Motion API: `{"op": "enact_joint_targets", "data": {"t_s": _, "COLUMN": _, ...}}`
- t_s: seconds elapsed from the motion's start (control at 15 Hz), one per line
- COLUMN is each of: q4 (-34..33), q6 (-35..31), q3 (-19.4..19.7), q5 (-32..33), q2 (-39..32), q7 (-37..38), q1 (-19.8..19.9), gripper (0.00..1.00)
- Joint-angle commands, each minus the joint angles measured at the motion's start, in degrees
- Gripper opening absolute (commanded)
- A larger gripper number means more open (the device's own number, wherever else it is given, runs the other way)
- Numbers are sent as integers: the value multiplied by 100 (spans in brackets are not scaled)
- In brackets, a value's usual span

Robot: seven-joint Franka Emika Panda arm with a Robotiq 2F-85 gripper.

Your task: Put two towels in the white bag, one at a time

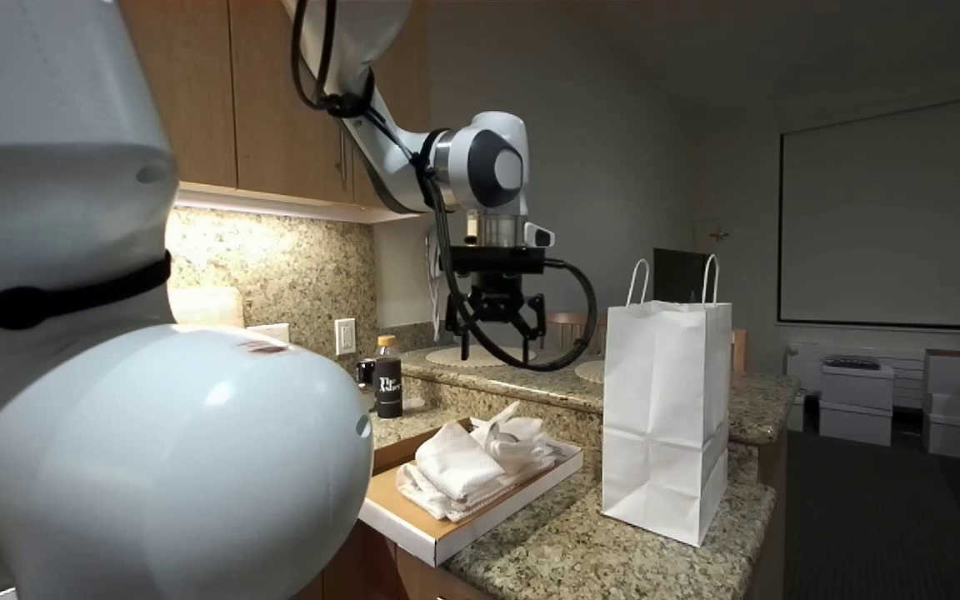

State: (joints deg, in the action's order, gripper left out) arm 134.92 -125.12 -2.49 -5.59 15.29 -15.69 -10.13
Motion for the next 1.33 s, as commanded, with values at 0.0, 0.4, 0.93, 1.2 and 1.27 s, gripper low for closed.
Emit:
{"op": "enact_joint_targets", "data": {"t_s": 0.0, "q4": -503, "q6": 138, "q3": -534, "q5": 256, "q2": -747, "q7": 220, "q1": -222, "gripper": 100}}
{"op": "enact_joint_targets", "data": {"t_s": 0.4, "q4": -1248, "q6": -404, "q3": -1190, "q5": 1476, "q2": -2122, "q7": 2031, "q1": -452, "gripper": 100}}
{"op": "enact_joint_targets", "data": {"t_s": 0.93, "q4": -2119, "q6": -165, "q3": -757, "q5": 3621, "q2": -3710, "q7": 4177, "q1": -1298, "gripper": 100}}
{"op": "enact_joint_targets", "data": {"t_s": 1.2, "q4": -2423, "q6": 68, "q3": -550, "q5": 3776, "q2": -4095, "q7": 4295, "q1": -1620, "gripper": 100}}
{"op": "enact_joint_targets", "data": {"t_s": 1.27, "q4": -2450, "q6": 136, "q3": -514, "q5": 3765, "q2": -4135, "q7": 4284, "q1": -1663, "gripper": 100}}
